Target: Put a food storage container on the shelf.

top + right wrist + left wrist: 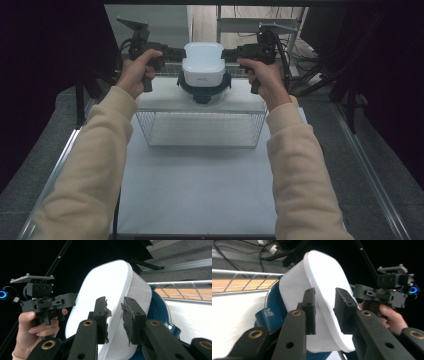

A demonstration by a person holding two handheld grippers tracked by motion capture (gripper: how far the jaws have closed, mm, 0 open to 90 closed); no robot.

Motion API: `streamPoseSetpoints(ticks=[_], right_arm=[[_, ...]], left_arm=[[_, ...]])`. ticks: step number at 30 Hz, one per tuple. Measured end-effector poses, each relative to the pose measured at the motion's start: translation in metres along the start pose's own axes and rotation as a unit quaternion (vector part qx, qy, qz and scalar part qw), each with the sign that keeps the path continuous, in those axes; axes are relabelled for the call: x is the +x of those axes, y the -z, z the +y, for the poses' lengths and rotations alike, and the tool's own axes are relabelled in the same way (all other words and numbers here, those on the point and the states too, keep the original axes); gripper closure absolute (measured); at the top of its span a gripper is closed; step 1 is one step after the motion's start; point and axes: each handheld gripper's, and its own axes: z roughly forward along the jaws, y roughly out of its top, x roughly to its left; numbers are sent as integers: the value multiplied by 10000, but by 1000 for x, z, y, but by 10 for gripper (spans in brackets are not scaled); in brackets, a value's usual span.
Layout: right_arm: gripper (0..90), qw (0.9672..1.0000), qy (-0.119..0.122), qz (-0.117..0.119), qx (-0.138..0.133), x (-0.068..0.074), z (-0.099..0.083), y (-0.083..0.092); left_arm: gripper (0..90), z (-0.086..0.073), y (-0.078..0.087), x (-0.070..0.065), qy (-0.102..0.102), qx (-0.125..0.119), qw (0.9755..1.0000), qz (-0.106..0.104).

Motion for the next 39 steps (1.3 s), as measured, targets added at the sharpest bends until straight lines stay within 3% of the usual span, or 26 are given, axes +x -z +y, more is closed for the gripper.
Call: streamPoseSetpoints(ticks=[4,7,8,9,10,11,13,17,21,23,27,32,35,39], right_arm=[[687,10000,-36,-34,-48,-1,-2,-2],[559,9992,119,-39,-376,4,-4,6],[541,9989,206,-47,-422,6,-5,10],[501,9977,484,-87,-475,10,-8,17],[488,9971,583,-109,-485,12,-10,20],[474,9949,859,-160,-503,15,-15,28],[439,9906,1246,-242,-512,19,-25,41],[384,9834,1704,-237,-570,16,-54,67],[328,9758,2072,-350,-611,10,-89,89],[305,9715,2246,-414,-630,6,-108,98],[280,9620,2589,-624,-599,-5,-151,113],[268,9593,2672,-712,-572,-26,-202,125],[263,9599,2639,-794,-518,-40,-227,129],[263,9630,2500,-925,-391,-60,-250,130]], left_arm=[[653,-3,-2,-2,-160,-174,9996,153],[435,-7,4,-11,-443,-434,9971,446],[394,-11,11,-18,-678,-544,9947,555],[358,-13,14,-20,-752,-570,9940,556],[343,-20,21,-25,-959,-617,9918,582],[326,-25,25,-29,-1107,-631,9898,637],[302,-43,36,-36,-1463,-657,9837,811],[275,-81,56,-38,-1829,-638,9772,867],[253,-119,69,-34,-1978,-599,9734,992],[248,-144,74,-29,-2095,-577,9697,1120],[242,-190,78,-17,-2176,-451,9678,1183],[234,-240,74,2,-2231,-203,9646,1392],[230,-263,68,14,-2245,26,9629,1500],[231,-280,64,26,-2135,115,9647,1540]])
